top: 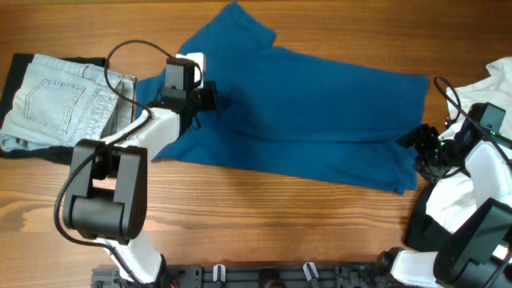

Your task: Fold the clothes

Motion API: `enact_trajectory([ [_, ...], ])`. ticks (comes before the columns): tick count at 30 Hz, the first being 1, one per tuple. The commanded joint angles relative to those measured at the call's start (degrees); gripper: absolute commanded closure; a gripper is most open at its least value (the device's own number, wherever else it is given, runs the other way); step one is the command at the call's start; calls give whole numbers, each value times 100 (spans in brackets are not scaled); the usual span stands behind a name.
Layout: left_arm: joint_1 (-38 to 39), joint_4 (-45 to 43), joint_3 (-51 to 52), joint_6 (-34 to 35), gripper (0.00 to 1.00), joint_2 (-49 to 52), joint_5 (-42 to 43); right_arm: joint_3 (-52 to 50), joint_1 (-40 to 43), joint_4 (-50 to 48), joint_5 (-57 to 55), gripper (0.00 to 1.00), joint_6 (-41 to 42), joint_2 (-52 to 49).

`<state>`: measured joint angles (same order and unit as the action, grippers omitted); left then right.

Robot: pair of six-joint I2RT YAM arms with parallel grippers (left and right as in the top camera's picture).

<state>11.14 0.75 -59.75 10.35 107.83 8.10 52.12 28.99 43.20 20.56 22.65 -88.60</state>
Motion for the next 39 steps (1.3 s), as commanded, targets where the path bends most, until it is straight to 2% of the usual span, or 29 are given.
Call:
enact_trajectory([
  [1, 13, -581, -151, 107, 95, 136, -240, 85, 33, 33, 55, 25, 0, 107],
  [4, -2, 37, -492, 125, 96, 72, -157, 85, 33, 44, 55, 25, -2, 107],
  [7, -2, 1102, -824, 85, 90, -140, 109, 85, 33, 90, 52, 25, -20, 107],
  [12, 50, 1954, -857, -98, 81, -350, 570, 85, 33, 72, 52, 25, -15, 107],
  [14, 52, 2157, -844, -98, 82, -273, 433, 85, 33, 70, 52, 25, -13, 107],
  [15, 52, 2186, -828, -98, 86, -205, 367, 85, 33, 66, 52, 25, -13, 107],
  [19, 52, 2011, -798, -98, 96, 162, 227, 85, 33, 57, 52, 25, -11, 107],
  [27, 52, 1777, -798, -94, 96, 621, -55, 85, 33, 74, 52, 25, -17, 107],
  [39, 70, 289, -798, -68, 96, 693, -68, 85, 33, 55, 52, 25, -2, 107],
])
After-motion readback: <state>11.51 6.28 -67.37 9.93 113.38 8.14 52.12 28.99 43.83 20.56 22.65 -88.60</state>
